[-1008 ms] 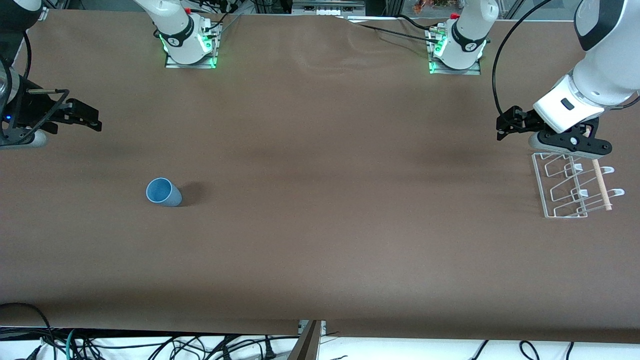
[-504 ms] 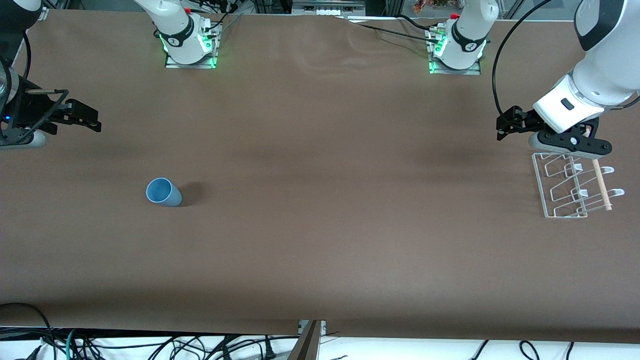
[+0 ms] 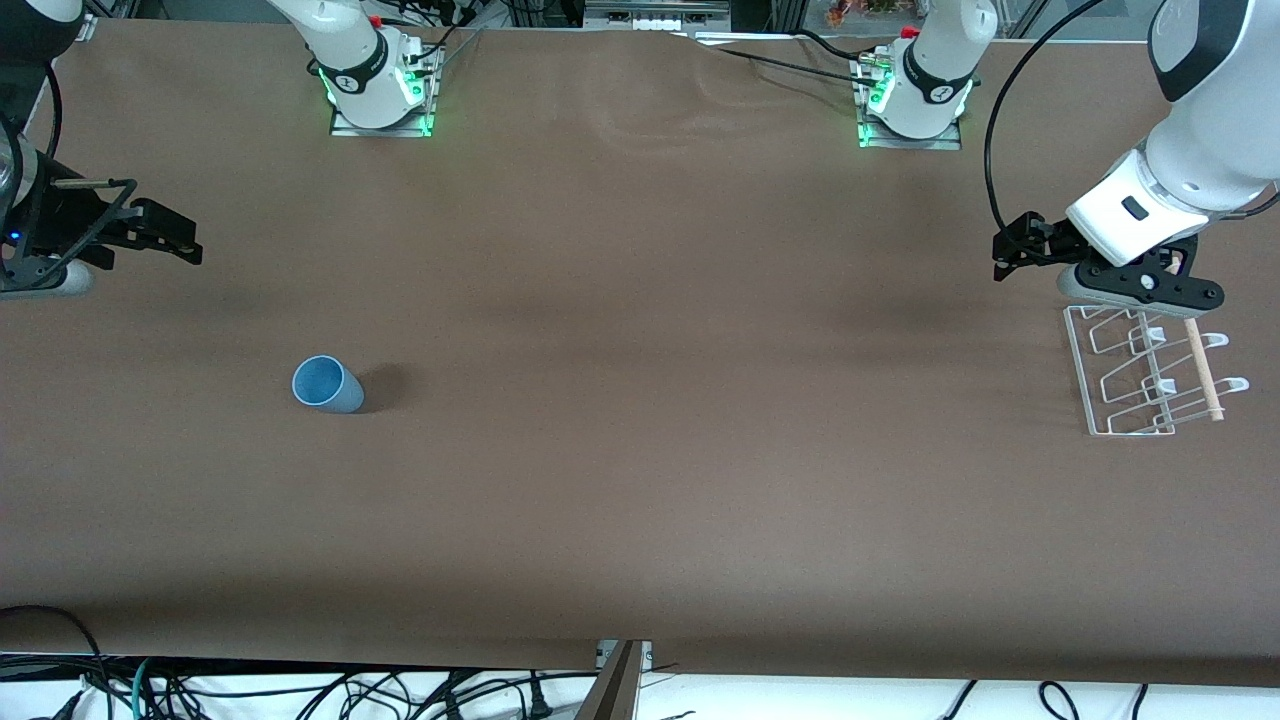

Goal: Transfer cup to left arm and place on rack

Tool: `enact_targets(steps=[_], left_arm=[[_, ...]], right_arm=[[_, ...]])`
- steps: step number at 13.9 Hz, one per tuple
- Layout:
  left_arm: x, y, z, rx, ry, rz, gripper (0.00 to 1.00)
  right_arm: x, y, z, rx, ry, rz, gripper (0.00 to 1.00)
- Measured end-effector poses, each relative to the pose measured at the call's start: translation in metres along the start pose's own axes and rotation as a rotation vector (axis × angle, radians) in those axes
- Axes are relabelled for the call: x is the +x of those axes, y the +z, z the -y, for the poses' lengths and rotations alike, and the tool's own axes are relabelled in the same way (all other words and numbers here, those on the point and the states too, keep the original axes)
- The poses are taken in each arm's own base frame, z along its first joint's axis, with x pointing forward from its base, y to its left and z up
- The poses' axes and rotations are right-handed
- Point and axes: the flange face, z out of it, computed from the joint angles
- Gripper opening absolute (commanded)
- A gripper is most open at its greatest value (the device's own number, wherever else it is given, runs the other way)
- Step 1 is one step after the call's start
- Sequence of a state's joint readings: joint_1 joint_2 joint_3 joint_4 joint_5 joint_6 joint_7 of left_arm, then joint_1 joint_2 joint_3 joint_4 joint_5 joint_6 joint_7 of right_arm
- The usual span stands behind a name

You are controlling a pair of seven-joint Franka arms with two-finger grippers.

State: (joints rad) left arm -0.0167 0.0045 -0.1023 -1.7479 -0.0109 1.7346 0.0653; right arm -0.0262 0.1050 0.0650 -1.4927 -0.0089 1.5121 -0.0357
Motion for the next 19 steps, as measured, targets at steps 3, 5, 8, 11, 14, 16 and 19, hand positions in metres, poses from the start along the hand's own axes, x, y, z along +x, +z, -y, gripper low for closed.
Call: enact_targets(steps=[3,5,8,11,14,16,19], left_arm=[[0.0,0.0,0.0,0.0,0.0,0.0,1.0],[0.0,0.0,0.0,0.0,0.0,0.0,1.0],[0.0,0.0,0.0,0.0,0.0,0.0,1.0],[0.0,0.0,0.0,0.0,0.0,0.0,1.0],[0.0,0.0,0.0,0.0,0.0,0.0,1.0],[0.0,0.0,0.0,0.0,0.0,0.0,1.0],[0.0,0.0,0.0,0.0,0.0,0.0,1.0]], right_arm=[[0.0,0.0,0.0,0.0,0.0,-0.004,1.0],[0.001,0.001,0.0,0.0,0.0,-0.002,1.0],[0.005,0.008,0.0,0.001,0.0,0.009,1.0],[0.012,0.019,-0.001,0.003,0.0,0.021,1.0],[0.022,0.031,-0.002,0.001,0.0,0.025,1.0],[0.028,0.042,-0.005,-0.022,-0.001,0.038,1.0],[0.038,0.062,-0.009,-0.042,-0.002,0.065,1.0]])
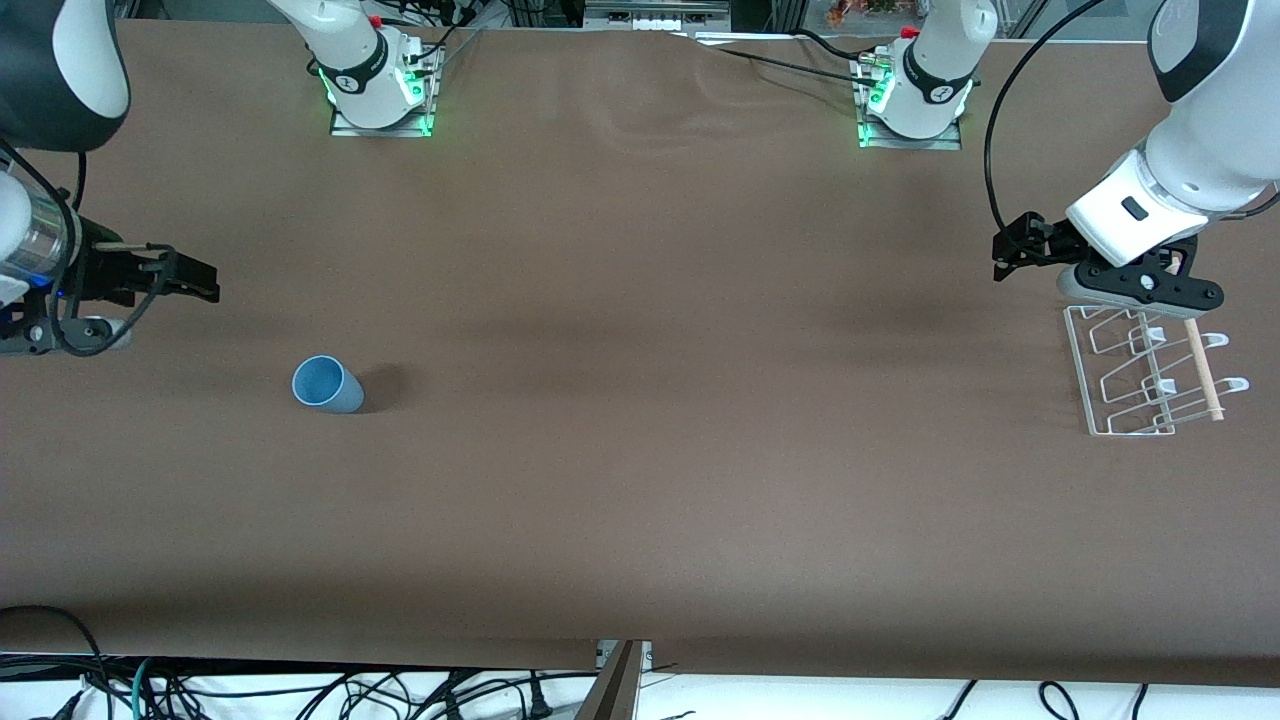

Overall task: Transfer cup to left arm and place on rack
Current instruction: 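Lower the open right gripper over the blue cup and grasp it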

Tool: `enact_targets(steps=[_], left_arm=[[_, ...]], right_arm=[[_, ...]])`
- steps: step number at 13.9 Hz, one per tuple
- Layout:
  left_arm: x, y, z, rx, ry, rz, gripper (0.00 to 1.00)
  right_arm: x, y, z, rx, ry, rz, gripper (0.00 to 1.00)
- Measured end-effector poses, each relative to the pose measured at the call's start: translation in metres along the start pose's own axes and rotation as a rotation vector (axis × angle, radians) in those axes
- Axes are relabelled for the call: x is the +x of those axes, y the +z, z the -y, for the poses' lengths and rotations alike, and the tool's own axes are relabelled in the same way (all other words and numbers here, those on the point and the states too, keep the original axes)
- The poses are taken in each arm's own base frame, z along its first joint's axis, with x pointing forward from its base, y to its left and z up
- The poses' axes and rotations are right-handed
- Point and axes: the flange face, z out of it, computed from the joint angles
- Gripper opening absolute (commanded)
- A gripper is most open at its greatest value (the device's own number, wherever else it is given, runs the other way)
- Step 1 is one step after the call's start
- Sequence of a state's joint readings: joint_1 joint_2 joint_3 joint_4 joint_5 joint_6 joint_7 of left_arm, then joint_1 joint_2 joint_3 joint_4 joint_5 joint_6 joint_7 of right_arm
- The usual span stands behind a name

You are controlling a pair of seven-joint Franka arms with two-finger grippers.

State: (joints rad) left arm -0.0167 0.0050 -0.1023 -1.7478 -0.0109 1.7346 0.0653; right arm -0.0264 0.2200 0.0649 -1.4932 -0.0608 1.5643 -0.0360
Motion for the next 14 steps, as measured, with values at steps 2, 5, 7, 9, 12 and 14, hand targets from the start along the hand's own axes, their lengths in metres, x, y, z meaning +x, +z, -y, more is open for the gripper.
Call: enact_targets(steps=[2,5,7,9,12,14], left_arm=[[0.0,0.0,0.0,0.0,0.0,0.0,1.0],[0.0,0.0,0.0,0.0,0.0,0.0,1.0],[0.0,0.0,0.0,0.0,0.0,0.0,1.0],[0.0,0.0,0.0,0.0,0.0,0.0,1.0],[0.0,0.0,0.0,0.0,0.0,0.0,1.0],[0.0,0.0,0.0,0.0,0.0,0.0,1.0]], right_arm=[[0.009,0.014,-0.001,0.0,0.0,0.009,1.0],[0.022,0.033,-0.005,0.001,0.004,0.016,1.0],[0.029,0.046,-0.007,0.003,0.005,0.022,1.0],[0.039,0.061,-0.007,0.005,0.004,0.026,1.0],[0.056,0.096,-0.007,0.01,0.001,0.042,1.0],[0.065,0.118,-0.007,0.013,0.0,0.052,1.0]])
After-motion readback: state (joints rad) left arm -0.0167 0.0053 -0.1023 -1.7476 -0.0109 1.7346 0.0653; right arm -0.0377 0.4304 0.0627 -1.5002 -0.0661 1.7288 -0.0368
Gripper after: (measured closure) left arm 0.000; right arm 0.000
